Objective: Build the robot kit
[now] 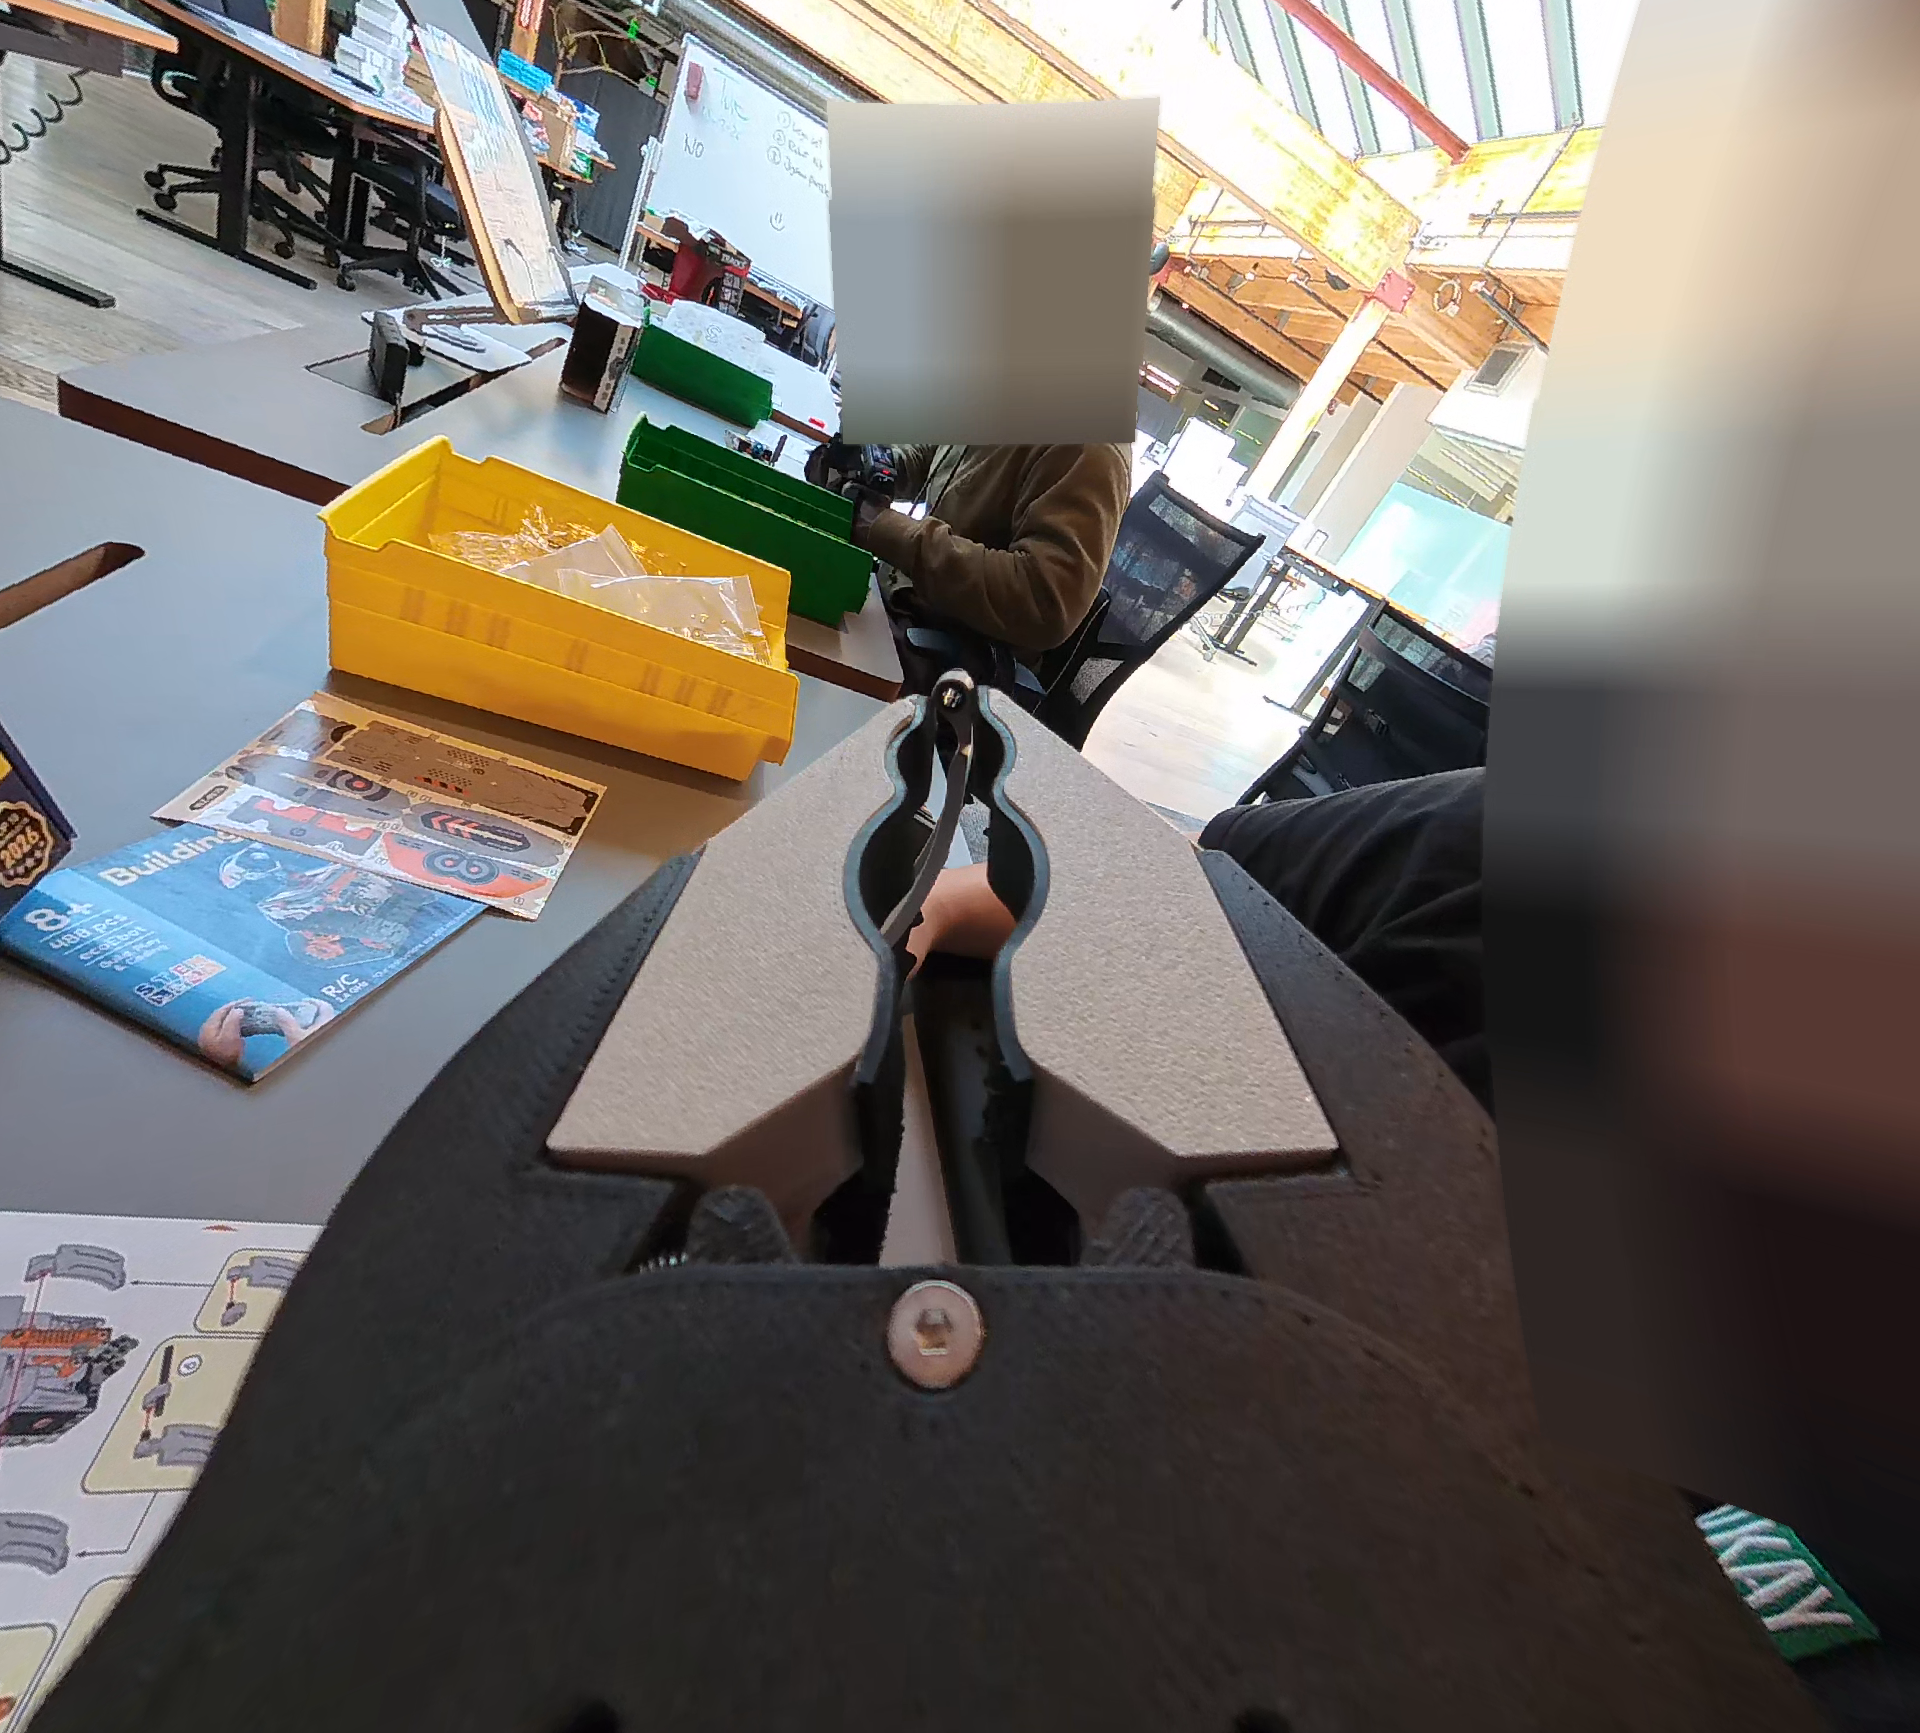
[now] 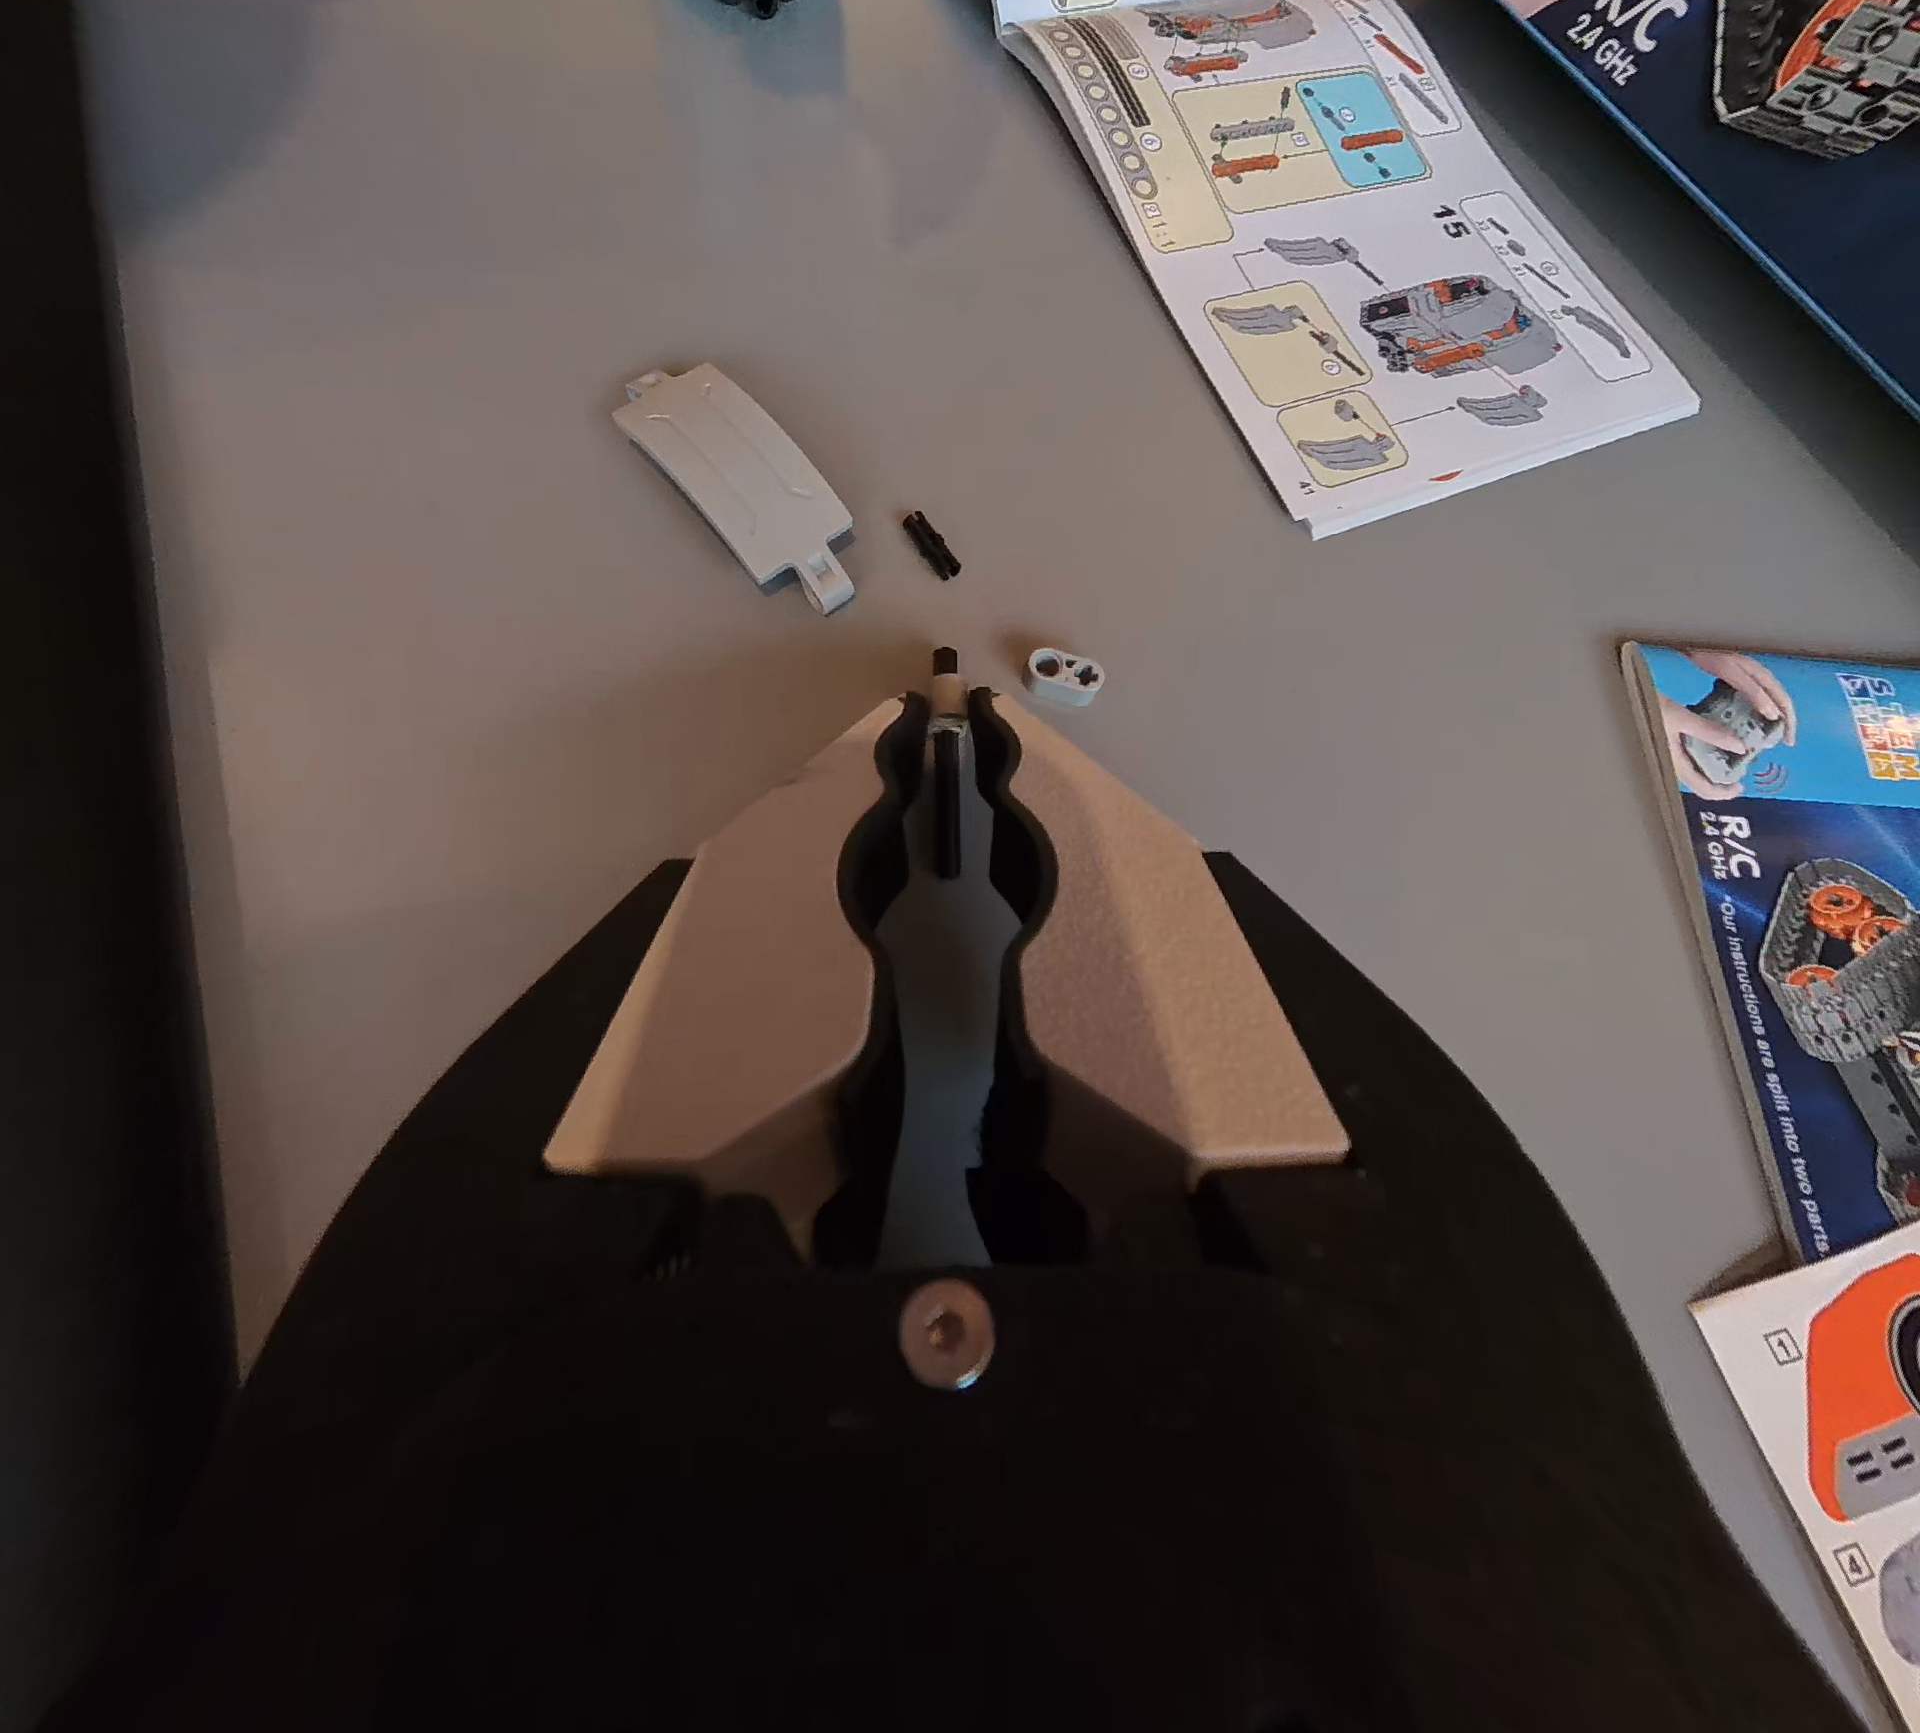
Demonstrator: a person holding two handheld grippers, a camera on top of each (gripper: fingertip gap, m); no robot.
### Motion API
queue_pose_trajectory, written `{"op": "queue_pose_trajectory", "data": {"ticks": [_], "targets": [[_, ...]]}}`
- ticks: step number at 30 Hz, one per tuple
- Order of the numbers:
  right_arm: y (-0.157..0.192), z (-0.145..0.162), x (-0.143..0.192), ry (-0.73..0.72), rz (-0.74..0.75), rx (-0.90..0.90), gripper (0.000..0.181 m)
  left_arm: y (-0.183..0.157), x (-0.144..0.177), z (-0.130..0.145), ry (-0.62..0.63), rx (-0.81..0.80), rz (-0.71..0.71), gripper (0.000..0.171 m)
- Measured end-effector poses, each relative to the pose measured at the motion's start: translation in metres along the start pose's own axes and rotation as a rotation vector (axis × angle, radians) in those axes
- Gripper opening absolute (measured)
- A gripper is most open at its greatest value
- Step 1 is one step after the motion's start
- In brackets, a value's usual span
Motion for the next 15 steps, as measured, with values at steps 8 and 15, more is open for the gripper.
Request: {"op": "queue_pose_trajectory", "data": {"ticks": [8, 15], "targets": [[0.0, -0.001, -0.004, 0.024, -0.007, 0.002, 0.006, 0.004, 0.0, 0.003, 0.025, 0.013, -0.015, 0.004], [0.004, -0.017, 0.013, -0.051, 0.195, 0.226, 0.005, 0.012, -0.006, 0.009, 0.089, 0.085, -0.027, 0.004]]}}
Point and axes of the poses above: each gripper's, where its closed fingertips meet, x back along the fingers, z out of its underside, y = z × x across the jaws, the point moved 10 cm from there along x, back along the fingers, and after that the axes turned 1 degree about -x, right-handed, at the moved point
